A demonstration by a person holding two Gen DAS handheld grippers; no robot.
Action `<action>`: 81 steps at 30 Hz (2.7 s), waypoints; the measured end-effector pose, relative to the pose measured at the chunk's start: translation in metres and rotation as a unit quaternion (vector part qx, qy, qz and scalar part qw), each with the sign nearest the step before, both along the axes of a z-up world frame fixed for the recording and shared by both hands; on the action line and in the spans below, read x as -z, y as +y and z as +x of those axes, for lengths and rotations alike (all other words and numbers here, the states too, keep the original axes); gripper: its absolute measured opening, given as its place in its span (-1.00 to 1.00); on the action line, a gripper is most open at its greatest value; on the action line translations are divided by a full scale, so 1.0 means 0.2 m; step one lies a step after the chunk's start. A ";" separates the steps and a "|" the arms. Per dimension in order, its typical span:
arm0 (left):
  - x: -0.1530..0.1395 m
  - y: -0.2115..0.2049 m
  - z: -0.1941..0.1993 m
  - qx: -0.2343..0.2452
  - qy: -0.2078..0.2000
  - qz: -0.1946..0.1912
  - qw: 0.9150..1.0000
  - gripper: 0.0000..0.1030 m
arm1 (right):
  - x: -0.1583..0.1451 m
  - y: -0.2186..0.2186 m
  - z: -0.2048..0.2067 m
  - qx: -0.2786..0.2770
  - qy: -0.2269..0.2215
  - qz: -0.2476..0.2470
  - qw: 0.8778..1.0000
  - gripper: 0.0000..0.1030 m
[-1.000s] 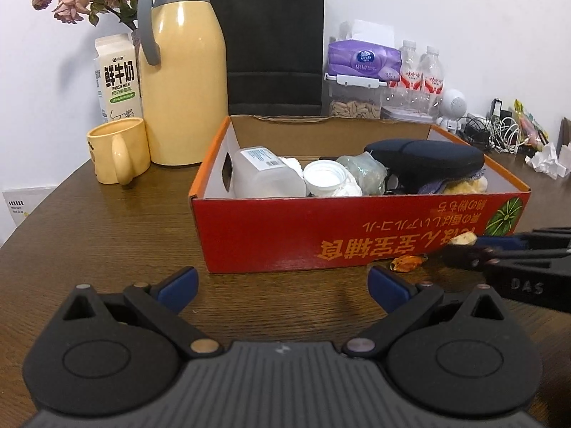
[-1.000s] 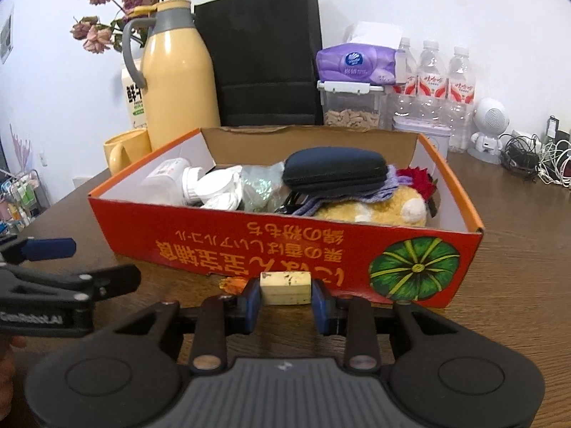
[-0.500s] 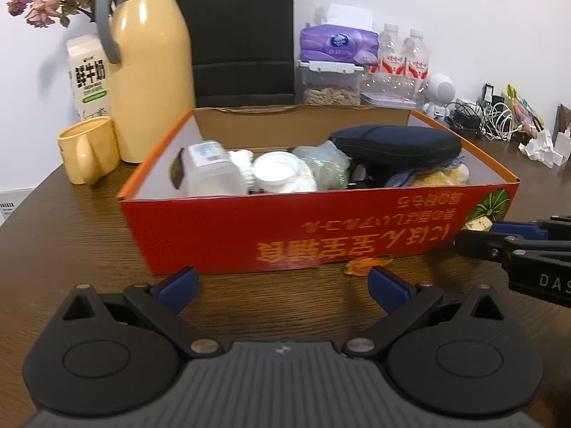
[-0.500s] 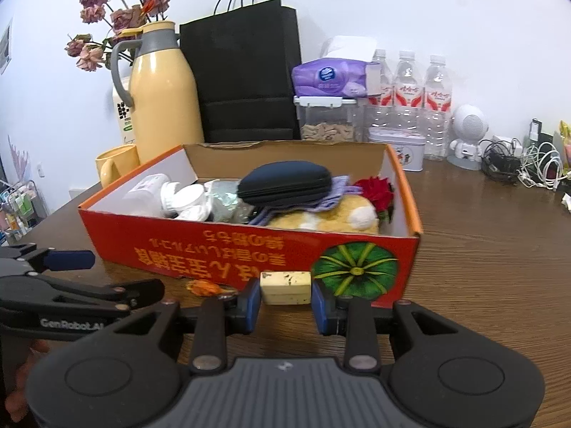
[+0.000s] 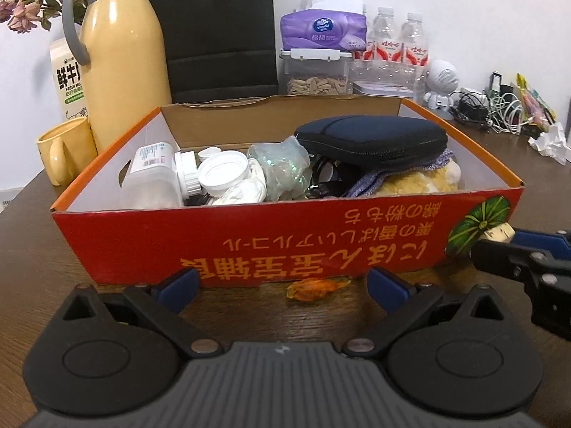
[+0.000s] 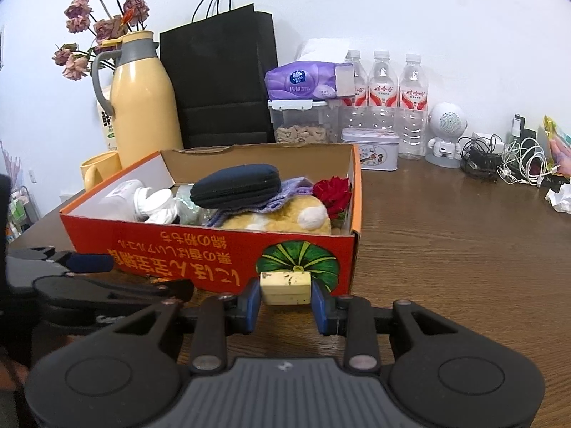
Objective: Organize objects
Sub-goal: 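Lift the wooden block with the right gripper while the left grasps the orange piece, then lower the block and orange piece into the box and open both grippers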
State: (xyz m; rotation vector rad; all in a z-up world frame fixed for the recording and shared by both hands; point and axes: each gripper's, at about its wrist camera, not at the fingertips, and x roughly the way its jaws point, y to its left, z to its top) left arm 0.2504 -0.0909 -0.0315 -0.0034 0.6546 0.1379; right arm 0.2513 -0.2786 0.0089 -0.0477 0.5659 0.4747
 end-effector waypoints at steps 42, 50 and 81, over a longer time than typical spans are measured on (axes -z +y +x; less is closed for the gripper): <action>-0.12 0.02 -0.39 0.076 -0.044 -0.062 0.994 -0.86 | -0.05 0.02 -0.08 -0.016 -0.033 -0.001 0.999 -0.43; -0.32 0.14 -0.38 0.063 -0.102 -0.056 0.991 -0.86 | -0.18 0.11 -0.12 -0.042 -0.074 0.009 0.996 -0.43; -0.37 0.49 0.16 0.007 -0.135 -0.032 0.990 0.52 | -0.24 0.54 0.36 -0.023 -0.082 0.008 0.996 0.28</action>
